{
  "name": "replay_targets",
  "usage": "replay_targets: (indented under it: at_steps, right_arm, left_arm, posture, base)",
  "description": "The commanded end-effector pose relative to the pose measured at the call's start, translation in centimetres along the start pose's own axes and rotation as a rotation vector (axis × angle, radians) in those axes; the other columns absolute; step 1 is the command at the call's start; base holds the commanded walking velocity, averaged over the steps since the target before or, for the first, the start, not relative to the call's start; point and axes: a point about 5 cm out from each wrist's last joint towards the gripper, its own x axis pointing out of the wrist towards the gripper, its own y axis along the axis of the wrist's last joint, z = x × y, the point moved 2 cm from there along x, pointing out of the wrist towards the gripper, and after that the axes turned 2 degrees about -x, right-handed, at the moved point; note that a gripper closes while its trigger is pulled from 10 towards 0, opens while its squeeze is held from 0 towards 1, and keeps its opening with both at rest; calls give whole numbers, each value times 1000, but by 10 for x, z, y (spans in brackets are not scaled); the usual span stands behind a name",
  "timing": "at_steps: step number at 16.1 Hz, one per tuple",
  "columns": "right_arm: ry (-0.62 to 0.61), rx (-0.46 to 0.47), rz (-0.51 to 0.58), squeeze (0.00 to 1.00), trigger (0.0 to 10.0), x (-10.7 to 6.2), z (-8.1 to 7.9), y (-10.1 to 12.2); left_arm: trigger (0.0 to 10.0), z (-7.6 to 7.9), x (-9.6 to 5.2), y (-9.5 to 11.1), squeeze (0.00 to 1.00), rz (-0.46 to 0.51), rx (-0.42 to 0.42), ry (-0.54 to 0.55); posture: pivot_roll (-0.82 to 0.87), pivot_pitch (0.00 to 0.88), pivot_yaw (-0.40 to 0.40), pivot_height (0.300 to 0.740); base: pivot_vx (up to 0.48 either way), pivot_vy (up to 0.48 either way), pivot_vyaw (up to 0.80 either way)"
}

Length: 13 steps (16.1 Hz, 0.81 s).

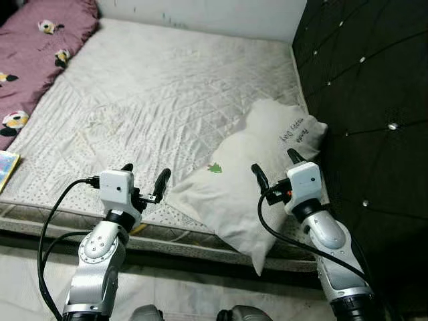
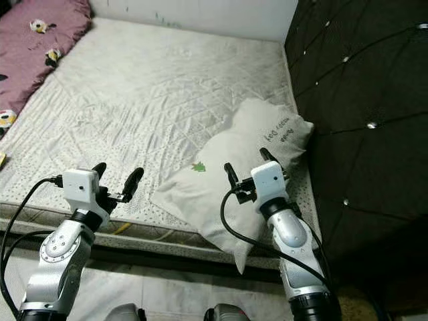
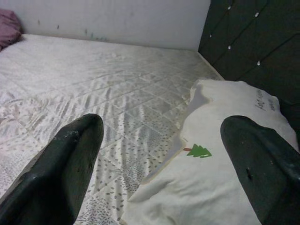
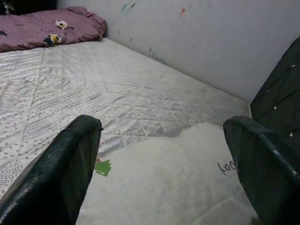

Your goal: Clean up the room

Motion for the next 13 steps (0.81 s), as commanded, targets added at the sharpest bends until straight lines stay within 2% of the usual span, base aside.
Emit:
replay_targets:
  at_steps: [1, 2, 13]
  right_arm:
    - [-9, -3, -6, 0, 10000, -1, 3, -1]
    - [-10, -2, -6, 0, 10000, -1, 3, -1]
    - [-3, -10, -11, 0, 10000, 1, 2, -3]
  left_arm:
    - [10000, -1, -1, 0, 0, -8, 4, 10]
    - [10000, -1, -1, 0, 0, -9, 6, 11]
    - [10000, 1, 2, 1, 0, -2, 9, 8]
  posture:
    - [-34, 65, -64, 740]
    - [-32, 60, -65, 740]
    - [-31, 54, -68, 740]
  base:
    - [0, 0, 0]
    - [0, 0, 0]
    - [0, -337, 0]
